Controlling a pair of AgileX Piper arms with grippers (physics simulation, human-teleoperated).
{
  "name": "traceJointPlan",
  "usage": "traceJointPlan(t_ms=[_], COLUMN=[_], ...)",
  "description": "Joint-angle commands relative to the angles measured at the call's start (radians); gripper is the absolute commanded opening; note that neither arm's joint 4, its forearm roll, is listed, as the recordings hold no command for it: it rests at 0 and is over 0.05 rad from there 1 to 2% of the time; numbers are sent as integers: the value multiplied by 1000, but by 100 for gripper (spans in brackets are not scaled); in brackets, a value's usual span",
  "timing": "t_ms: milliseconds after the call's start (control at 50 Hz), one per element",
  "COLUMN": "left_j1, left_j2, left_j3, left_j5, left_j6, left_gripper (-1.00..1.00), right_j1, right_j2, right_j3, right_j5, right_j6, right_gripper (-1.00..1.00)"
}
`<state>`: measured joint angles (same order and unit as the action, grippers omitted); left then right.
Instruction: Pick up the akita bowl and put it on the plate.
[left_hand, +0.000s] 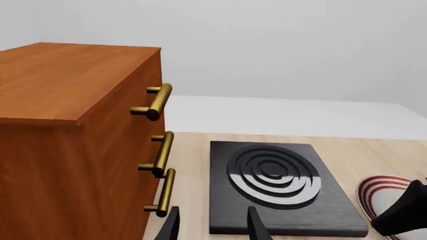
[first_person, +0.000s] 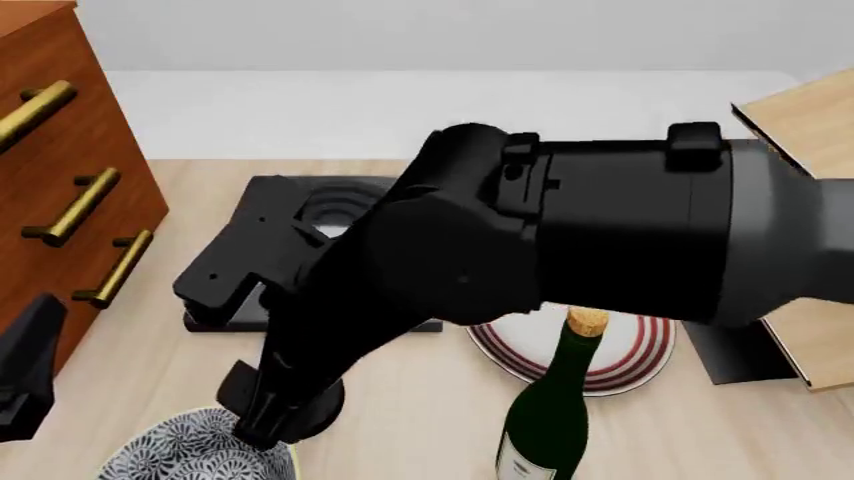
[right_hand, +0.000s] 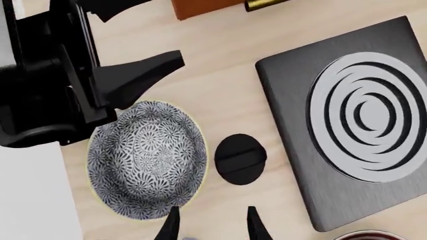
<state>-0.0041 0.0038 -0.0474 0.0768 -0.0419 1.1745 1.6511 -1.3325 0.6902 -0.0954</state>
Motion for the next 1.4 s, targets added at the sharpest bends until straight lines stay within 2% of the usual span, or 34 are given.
traceJointPlan(t_ms=[20,180,420,740,940,1100,1400], left_j1=[9,6,12,14,13,13,10], left_j2=[-2,-1,1,0,-1,0,0], left_j3=[-13,-5,47,14,-4,11,-2], left_j5=[2,-6,-62,-24,-3,-19,-2], left_j6=[3,-1,-5,0,-4,-5,-6], left_gripper=[100,100,100,100,100,100,100], right_j1=[5,-4,33,24,32,41,39], right_j2=[68,110,164,197,234,258,280], right_j3=[52,63,76,72,67,59,74], right_j5=[-54,-87,-125,-147,-177,-192,-220], right_j6=[7,3,41,47,69,87,86], right_gripper=[100,100,100,100,100,100,100])
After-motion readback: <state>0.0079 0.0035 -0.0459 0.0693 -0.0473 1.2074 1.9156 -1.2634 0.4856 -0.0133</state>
